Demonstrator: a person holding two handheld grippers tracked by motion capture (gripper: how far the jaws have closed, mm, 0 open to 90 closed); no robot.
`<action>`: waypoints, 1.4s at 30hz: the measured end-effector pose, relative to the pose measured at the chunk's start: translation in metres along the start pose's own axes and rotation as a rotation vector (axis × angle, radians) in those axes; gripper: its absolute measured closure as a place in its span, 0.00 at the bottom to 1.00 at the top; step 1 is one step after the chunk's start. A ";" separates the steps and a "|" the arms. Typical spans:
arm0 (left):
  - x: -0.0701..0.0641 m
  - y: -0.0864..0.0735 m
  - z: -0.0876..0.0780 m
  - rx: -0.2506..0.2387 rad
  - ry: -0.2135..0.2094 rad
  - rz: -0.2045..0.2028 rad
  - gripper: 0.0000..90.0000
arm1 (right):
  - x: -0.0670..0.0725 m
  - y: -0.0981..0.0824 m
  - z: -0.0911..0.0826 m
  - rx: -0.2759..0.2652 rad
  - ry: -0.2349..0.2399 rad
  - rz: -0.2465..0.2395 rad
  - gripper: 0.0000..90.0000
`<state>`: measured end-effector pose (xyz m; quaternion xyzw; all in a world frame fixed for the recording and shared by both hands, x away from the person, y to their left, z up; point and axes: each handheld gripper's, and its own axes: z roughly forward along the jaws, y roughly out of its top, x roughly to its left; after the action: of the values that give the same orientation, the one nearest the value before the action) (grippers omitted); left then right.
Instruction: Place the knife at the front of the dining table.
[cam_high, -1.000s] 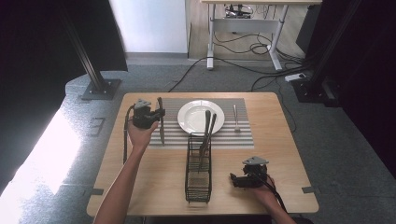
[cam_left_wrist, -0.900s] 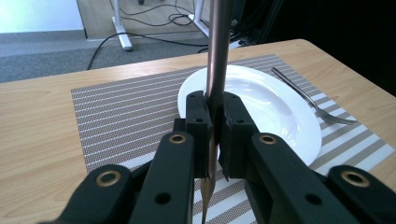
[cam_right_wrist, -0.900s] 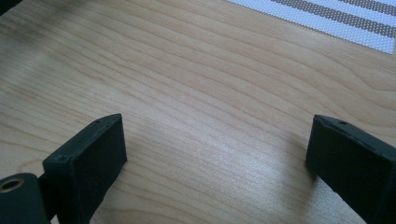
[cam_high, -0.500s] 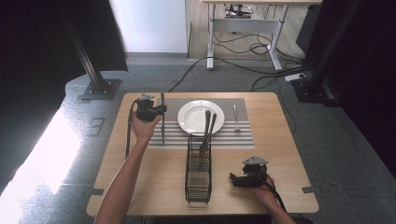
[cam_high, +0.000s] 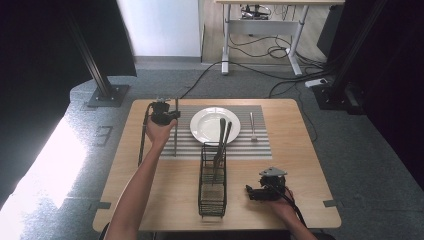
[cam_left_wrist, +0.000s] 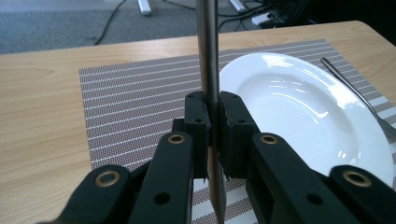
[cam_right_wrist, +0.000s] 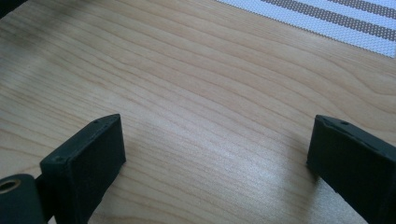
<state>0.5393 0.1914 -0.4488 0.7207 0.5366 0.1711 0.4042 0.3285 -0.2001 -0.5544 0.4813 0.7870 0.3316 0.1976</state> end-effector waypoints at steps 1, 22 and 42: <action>0.003 0.001 0.004 0.007 -0.006 -0.018 0.92 | 0.000 0.000 0.000 0.000 -0.001 0.000 0.04; 0.023 -0.006 0.067 0.104 -0.015 -0.149 0.91 | 0.000 0.001 0.002 -0.005 0.002 -0.002 0.04; 0.023 -0.026 0.100 0.175 0.033 -0.185 0.93 | 0.000 0.001 0.002 -0.005 0.003 -0.003 0.04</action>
<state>0.5999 0.1751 -0.5344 0.6976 0.6203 0.0977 0.3450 0.3304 -0.1994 -0.5551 0.4793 0.7871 0.3339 0.1982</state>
